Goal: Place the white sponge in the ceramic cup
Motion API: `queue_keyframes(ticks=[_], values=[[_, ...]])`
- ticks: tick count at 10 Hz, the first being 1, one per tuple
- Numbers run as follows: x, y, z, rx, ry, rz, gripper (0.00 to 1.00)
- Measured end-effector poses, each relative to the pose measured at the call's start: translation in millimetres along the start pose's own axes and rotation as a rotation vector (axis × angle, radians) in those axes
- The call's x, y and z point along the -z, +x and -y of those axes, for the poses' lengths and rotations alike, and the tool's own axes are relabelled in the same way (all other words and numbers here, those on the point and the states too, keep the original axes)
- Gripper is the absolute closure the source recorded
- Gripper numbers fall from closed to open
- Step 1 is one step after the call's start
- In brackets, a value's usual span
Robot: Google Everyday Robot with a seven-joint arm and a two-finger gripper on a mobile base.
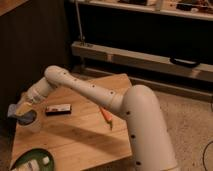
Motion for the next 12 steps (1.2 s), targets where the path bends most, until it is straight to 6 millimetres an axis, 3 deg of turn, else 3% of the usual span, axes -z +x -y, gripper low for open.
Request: queue_keyframes(ticks=[8,12], values=[[4.5,-6.9,-1.3,0.017,-0.058,-0.018,0.24],[9.8,-13.4,-5.8,-0.022,-0.08,-0.03,0.2]])
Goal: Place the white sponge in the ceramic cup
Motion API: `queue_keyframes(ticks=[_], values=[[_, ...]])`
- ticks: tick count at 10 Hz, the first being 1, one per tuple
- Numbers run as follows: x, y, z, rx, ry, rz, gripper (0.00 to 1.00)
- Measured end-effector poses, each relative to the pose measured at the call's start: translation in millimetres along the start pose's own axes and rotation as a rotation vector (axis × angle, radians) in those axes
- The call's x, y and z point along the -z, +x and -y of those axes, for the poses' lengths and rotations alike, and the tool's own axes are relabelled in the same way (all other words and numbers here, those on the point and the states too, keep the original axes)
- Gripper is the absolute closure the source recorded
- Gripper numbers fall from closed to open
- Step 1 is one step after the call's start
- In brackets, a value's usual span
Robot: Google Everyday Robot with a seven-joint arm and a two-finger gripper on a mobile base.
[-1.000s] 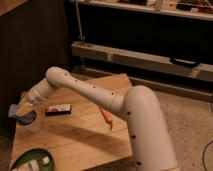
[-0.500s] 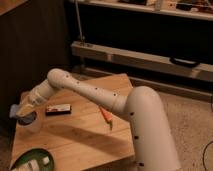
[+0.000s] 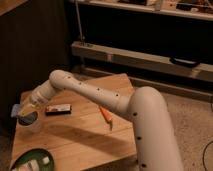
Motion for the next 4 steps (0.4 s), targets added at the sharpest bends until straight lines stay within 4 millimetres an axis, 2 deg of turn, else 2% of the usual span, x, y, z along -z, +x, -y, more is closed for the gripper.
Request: queue_keyframes(ticks=[4], values=[[10.6,-5.5,-6.8,-0.046,0.014,-0.074,0.2]])
